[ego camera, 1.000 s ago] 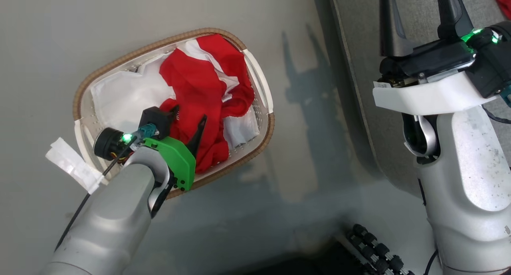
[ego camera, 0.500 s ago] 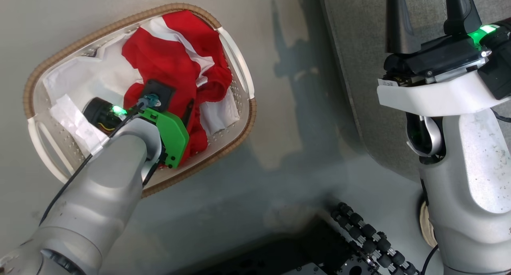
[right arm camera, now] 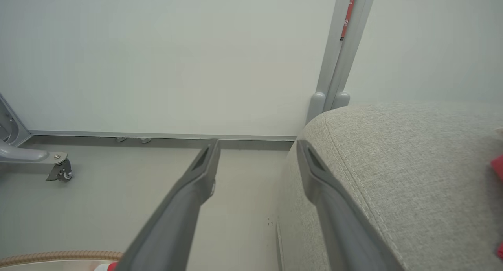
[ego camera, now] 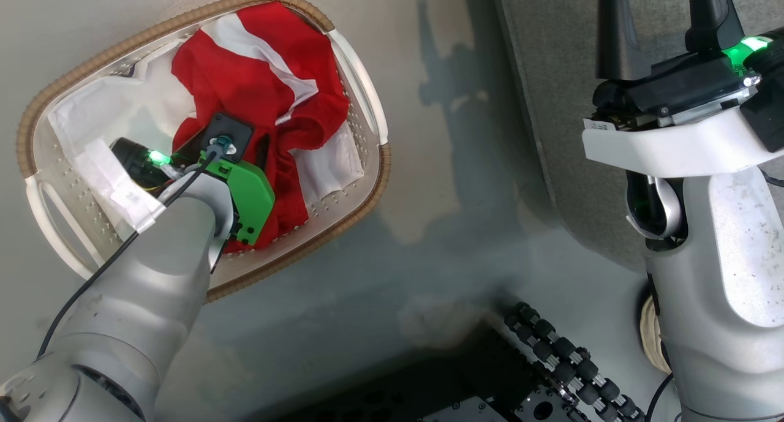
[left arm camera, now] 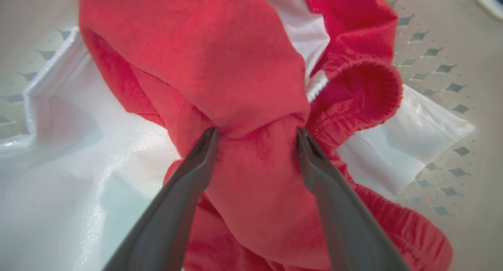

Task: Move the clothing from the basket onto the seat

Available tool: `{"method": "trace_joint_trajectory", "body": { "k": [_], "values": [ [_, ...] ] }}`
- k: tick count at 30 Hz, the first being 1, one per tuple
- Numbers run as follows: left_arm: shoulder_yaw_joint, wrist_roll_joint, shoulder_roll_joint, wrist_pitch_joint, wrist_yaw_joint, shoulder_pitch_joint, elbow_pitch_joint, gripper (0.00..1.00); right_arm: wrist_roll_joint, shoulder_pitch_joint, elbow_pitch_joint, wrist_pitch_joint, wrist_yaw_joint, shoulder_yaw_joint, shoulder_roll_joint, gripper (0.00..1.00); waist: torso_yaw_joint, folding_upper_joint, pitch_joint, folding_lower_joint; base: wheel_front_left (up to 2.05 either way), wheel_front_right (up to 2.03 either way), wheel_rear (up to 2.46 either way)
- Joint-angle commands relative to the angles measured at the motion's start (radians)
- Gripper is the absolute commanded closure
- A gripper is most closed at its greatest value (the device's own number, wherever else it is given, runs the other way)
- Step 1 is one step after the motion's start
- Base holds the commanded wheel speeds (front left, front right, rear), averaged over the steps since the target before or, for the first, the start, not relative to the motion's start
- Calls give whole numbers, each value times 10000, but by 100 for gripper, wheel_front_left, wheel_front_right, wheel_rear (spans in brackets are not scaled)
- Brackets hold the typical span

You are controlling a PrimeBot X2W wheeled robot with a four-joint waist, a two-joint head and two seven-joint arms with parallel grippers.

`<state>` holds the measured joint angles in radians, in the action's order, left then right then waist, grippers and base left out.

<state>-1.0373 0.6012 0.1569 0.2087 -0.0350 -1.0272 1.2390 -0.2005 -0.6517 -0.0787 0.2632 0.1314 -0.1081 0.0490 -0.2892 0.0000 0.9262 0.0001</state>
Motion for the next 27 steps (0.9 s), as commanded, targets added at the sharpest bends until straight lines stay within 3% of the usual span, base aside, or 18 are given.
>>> {"method": "trace_joint_trajectory", "body": {
  "k": [1, 7, 27],
  "values": [
    [54, 49, 92, 79, 72, -184, 90, 0, 3, -19, 11, 22, -14, 9, 31, 0, 22, 0, 21, -1, 0, 0, 0],
    [165, 220, 76, 231, 157, -244, 245, 0, 60, -64, 105, 22, -14, 37, 31, 0, 136, 0, 127, -1, 0, 0, 0],
    [-81, 483, -115, -266, -626, -213, 470, 0, 250, 33, 21, 22, -14, 156, 31, 0, 400, 0, 327, -1, 0, 0, 0]
  ]
}}
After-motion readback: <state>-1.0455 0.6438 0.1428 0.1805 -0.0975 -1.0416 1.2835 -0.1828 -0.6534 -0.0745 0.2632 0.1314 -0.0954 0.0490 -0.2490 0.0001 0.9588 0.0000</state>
